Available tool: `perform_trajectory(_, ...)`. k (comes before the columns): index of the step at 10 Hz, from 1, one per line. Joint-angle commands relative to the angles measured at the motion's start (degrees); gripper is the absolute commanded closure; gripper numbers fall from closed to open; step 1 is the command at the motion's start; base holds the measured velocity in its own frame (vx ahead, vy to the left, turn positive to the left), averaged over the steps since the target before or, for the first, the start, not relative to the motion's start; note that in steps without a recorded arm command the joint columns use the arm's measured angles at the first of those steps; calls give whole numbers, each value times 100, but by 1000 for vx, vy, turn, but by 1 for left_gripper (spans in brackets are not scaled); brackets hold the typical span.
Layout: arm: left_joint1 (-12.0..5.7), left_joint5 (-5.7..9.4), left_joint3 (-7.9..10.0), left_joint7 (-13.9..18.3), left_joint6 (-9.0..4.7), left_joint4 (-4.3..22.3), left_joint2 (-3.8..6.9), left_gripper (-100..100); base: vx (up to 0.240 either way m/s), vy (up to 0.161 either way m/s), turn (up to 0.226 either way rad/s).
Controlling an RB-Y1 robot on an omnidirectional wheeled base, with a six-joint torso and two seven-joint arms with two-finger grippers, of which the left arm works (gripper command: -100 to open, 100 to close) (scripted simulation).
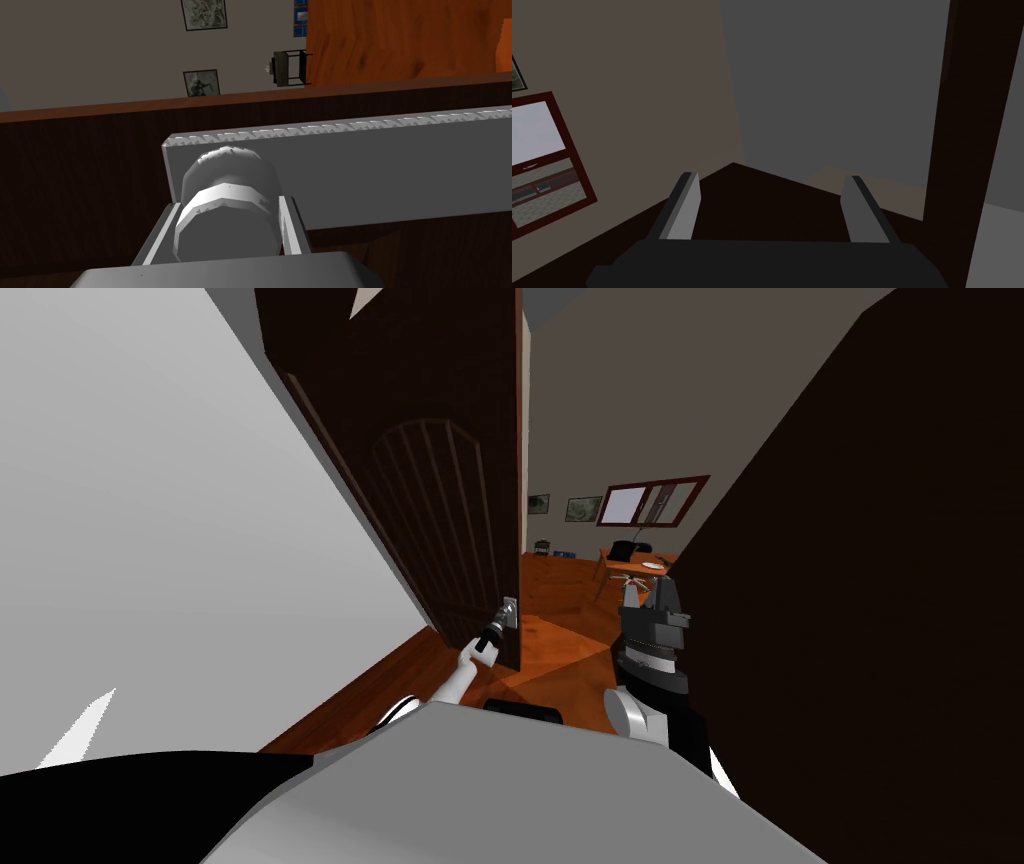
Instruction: Push the door open
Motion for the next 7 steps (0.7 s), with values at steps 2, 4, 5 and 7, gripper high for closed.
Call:
perform_trajectory(2, -70, 36, 224, -50, -45, 88, 76, 100, 114, -121, 62)
perform_trajectory(4, -85, 59, 377, -93, -50, 121, 93, 100, 116, -135, 93)
perform_trajectory(5, -91, 66, 429, -108, -51, 133, 98, 100, 101, -102, 42)
perform_trajectory(7, -107, 90, 587, -153, -56, 167, 110, 100, 148, -131, 77)
